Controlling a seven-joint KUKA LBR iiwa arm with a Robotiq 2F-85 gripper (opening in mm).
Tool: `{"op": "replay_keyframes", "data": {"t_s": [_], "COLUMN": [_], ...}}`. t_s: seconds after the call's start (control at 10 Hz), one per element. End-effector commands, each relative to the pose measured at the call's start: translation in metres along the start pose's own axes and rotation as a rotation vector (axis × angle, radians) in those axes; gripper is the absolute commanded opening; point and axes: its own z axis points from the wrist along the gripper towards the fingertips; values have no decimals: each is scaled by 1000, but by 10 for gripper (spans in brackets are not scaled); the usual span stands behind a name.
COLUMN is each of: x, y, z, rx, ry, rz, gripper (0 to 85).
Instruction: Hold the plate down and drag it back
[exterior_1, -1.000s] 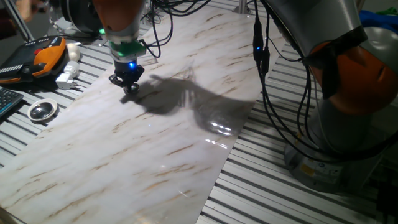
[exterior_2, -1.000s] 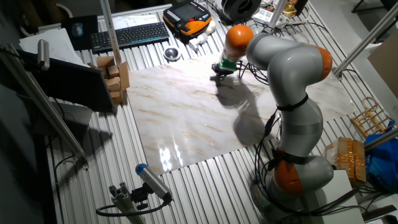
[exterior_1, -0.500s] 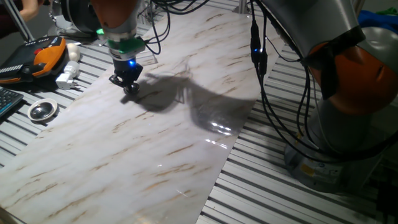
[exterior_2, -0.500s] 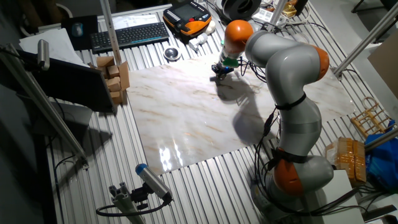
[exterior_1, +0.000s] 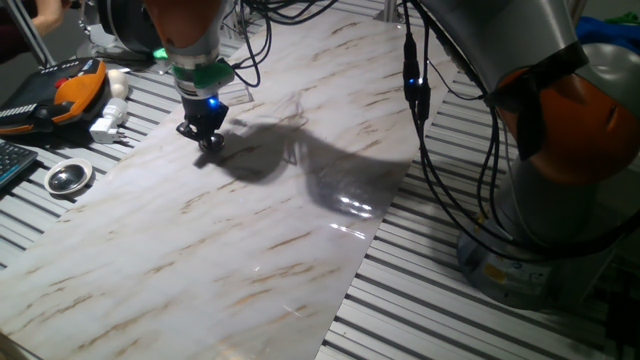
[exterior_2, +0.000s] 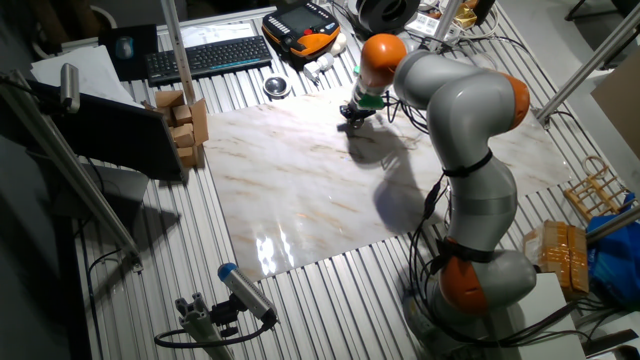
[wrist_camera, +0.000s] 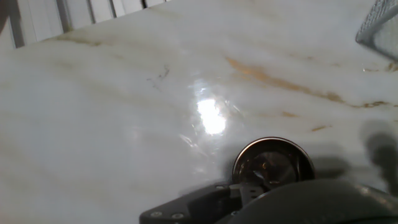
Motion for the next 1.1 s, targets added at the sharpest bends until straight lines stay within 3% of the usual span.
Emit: {"op": "replay_keyframes", "data": {"t_s": [0.0,0.6,1.0], "x": [0,0,4], "y": [0,2,11], "z": [0,5,9], "rx": [4,36,28], "ry": [-1,-14,-6], "rz": [0,4,17], "gripper": [0,0,0]}}
